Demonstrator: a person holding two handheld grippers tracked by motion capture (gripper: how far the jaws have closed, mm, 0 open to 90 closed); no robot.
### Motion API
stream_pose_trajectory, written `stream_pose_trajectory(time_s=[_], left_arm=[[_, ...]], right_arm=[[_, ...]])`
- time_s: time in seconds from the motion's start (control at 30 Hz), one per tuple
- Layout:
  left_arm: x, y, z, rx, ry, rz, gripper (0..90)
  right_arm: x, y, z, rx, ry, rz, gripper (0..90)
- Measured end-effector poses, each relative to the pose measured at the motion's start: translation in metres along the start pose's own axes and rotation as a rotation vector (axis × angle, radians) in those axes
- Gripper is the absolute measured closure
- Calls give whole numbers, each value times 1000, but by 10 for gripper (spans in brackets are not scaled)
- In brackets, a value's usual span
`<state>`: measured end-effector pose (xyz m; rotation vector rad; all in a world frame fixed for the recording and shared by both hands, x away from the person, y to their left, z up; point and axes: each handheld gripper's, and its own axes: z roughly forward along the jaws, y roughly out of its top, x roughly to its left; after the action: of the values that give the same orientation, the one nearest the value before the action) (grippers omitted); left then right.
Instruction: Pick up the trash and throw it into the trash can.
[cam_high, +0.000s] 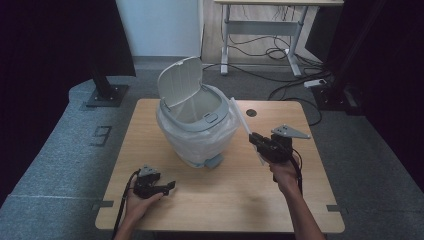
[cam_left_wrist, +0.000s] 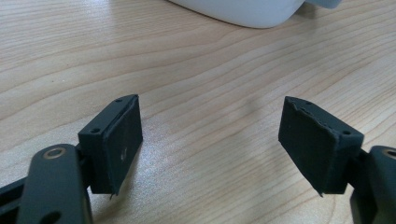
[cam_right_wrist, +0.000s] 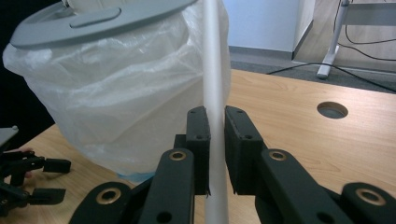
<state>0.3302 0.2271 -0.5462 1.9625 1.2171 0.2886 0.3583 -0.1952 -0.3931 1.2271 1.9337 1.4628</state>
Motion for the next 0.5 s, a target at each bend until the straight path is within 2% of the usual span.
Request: stream_pose_trajectory(time_s=[0.5], left_arm=[[0, 0, 0, 1, -1, 0, 214]], right_arm=[[12, 34, -7, -64, 8, -24, 805]])
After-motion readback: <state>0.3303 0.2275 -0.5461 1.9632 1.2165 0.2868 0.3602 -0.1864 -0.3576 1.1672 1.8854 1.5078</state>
